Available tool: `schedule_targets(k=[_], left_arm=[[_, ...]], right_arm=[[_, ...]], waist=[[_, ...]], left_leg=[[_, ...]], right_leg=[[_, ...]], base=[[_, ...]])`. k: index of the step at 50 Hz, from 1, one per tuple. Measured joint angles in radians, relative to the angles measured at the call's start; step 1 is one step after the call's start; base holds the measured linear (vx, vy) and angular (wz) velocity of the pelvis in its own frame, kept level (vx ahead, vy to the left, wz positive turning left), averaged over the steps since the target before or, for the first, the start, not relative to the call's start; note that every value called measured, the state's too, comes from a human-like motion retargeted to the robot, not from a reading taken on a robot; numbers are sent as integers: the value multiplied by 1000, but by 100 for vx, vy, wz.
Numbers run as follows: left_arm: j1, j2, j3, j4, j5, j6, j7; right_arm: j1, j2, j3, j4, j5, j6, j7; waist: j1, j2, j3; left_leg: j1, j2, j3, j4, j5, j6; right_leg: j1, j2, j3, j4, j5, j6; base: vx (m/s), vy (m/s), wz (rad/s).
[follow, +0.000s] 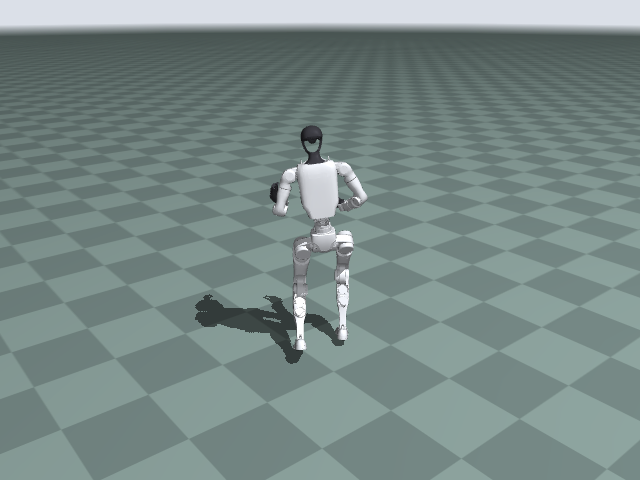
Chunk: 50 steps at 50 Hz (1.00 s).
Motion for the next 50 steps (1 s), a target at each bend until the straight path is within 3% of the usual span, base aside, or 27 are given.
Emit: schedule_targets(k=[3,5,8,12,15,18,19,23,25,31,35,40,45,50], left_arm=[[-80,14,4,-28,-21,-7,42],[-131,32,12,-54,-32,-10,72],[-158,54,19,-78,-38,-7,90],[-41,21,8,-51,-70,13,40],[167,-32,5,-9,-95,26,-37],[380,-67,10,27,-88,42,-99],[436,-74,16,35,-80,46,-112],[549,-95,33,46,-25,51,-138],[534,-105,26,50,-11,53,-152],[290,-83,-90,99,16,49,-160],[83,-63,-174,143,34,38,-136],[-90,-72,-223,214,78,33,-97],[-78,-101,-208,291,125,45,-53],[61,-112,-156,365,147,66,-27]], right_arm=[[37,-5,-25,-18,2,1,-8],[49,-8,-39,-38,7,0,-8],[45,-4,-47,-68,18,-2,24],[-7,15,-61,-96,43,14,116],[-82,34,-99,-105,53,18,166],[-167,44,-148,-119,28,15,153],[-196,45,-168,-123,18,13,139],[-283,44,-240,-115,-16,-1,66],[-281,41,-259,-92,-24,-5,36],[-45,28,-266,-50,-13,-22,39],[149,14,-254,-76,2,-27,70],[273,-13,-249,-156,-19,-35,79],[247,-32,-237,-207,-76,-35,35],[173,-37,-229,-190,-136,-22,-10]], waist=[[-52,31,-5],[-84,35,-10],[-88,15,1],[-17,-22,14],[55,-75,0],[138,-92,-13],[162,-88,-15],[222,-30,-6],[222,9,-6],[152,110,-54],[66,164,-78],[-5,173,-69],[33,138,-86],[132,84,-145]], left_leg=[[45,-55,24,-35,37,-22],[50,-77,41,-92,15,-13],[25,-87,86,-138,-97,44],[-69,-120,113,-115,-133,99],[-174,-183,132,-91,-50,128],[-306,-191,142,-24,19,148],[-349,-188,138,-5,32,147],[-468,-166,95,55,14,103],[-478,-129,88,110,-17,100],[-266,17,79,321,-79,127],[-50,91,91,273,-76,93],[35,108,136,136,-114,62],[-78,126,207,66,-224,86],[-219,134,293,-16,-267,125]], right_leg=[[-21,131,56,-82,157,82],[-47,200,114,-138,185,145],[-78,165,108,-63,38,120],[-5,0,56,236,-151,10],[140,-99,98,349,-159,2],[286,-72,158,287,-117,48],[321,-51,172,245,-148,50],[346,33,186,89,-414,-24],[303,68,166,53,-454,-49],[154,167,88,-25,-355,-62],[79,173,16,-39,-300,-74],[17,71,-78,13,-299,-56],[-1,-102,-153,43,-315,-3],[28,-281,-214,16,-314,61]], base=[[-46,-27,-23],[-52,-22,-30],[-58,-17,-51],[-65,-15,-61],[-70,-14,-37],[-71,-15,-27],[-71,-15,-15],[-71,-15,-6],[-71,-16,19],[-65,-16,48],[-51,-7,102],[-33,12,130],[-8,32,140],[14,46,133]])
